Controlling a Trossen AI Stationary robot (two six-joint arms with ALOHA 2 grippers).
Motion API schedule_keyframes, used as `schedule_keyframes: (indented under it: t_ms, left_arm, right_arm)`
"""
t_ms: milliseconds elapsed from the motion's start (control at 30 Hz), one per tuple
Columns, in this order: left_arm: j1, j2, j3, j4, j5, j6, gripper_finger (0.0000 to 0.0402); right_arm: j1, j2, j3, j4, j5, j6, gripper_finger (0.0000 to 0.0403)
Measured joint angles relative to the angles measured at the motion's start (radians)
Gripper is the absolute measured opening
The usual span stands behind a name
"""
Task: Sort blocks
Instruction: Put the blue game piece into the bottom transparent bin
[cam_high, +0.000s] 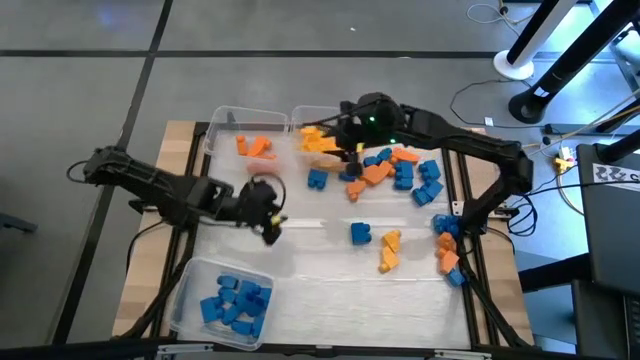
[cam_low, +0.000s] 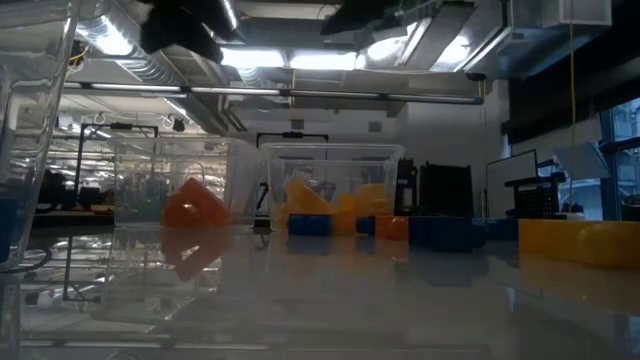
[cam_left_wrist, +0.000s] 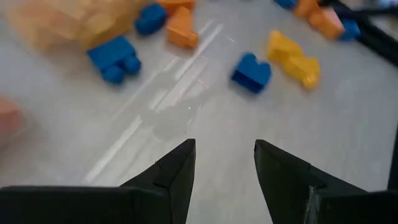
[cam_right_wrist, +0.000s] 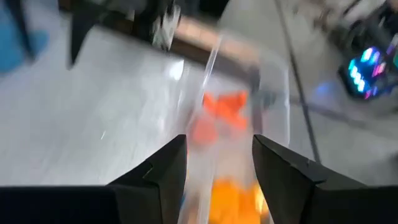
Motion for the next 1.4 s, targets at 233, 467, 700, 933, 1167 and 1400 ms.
schedule_keyframes:
  t_ms: [233,467,700,933,1167,1400]
  left_arm:
    - [0.200,0.067,0.000,0.104,0.127,0.005,0.0155]
    - [0.315,0.224,0.000,0.285,0.161,0.032,0.0155]
    - [0.394,0.362,0.000,0.486,0.161,0.120,0.0155]
    - [0.445,0.463,0.000,0.566,0.160,0.126,0.0155]
    - [0.420,0.526,0.000,0.646,0.256,0.186,0.0155]
    - [0.323,0.591,0.001,0.839,0.385,0.484,0.0155]
  right_arm:
    - [0.082,-0.057,0.000,-0.265,0.238,0.000,0.0182]
    - [0.160,-0.060,0.000,-0.405,0.402,0.028,0.0182]
    - [0.229,-0.060,0.000,-0.443,0.407,0.034,0.0182]
    - [0.295,-0.060,0.000,-0.503,0.407,0.078,0.0182]
    - [0.372,-0.059,-0.013,-0.556,0.411,0.123,0.0182]
    - [0.419,-0.059,-0.032,-0.561,0.441,0.137,0.0182]
